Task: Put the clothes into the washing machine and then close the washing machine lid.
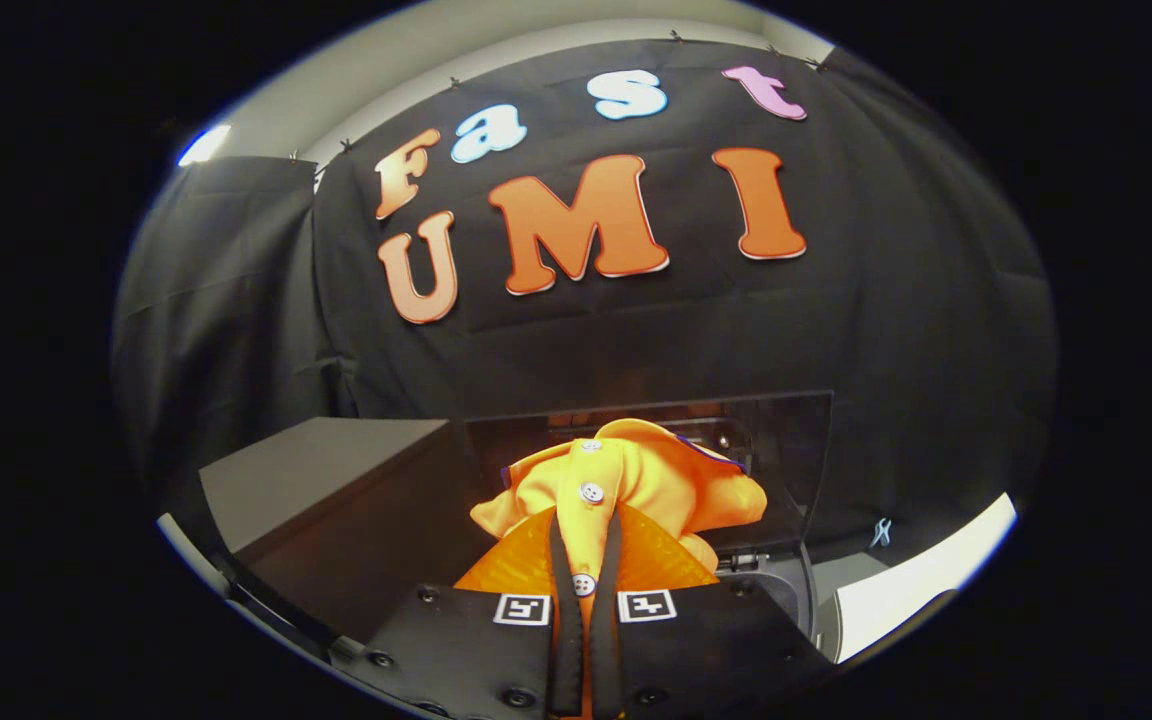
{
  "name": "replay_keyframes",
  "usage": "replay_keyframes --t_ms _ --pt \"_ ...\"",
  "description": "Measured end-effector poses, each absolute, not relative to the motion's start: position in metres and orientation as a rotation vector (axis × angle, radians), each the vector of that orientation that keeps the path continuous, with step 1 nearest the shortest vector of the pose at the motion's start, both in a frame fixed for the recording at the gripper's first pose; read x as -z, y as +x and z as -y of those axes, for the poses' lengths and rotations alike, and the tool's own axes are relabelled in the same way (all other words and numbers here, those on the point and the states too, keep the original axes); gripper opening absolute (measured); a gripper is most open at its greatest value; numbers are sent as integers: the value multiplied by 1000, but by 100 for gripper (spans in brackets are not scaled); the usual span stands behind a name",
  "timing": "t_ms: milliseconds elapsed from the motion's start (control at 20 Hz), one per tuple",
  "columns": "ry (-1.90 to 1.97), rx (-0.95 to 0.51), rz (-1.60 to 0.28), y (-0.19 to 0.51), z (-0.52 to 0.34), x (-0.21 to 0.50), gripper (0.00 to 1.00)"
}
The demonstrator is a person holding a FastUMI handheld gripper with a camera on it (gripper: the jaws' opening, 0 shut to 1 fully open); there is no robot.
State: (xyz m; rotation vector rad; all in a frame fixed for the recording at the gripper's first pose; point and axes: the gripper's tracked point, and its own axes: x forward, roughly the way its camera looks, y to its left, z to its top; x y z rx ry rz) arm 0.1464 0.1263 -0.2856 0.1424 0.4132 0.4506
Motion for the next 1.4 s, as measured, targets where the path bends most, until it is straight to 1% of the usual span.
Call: replay_keyframes --t_ms 300,900,1200,1400 --pt "129 -382 -555 157 -126 380 11" --pt "90 -355 -839 137 -148 504 11" --pt "114 -285 -1017 126 -146 551 11" --pt "97 -259 -1104 120 -141 567 11"
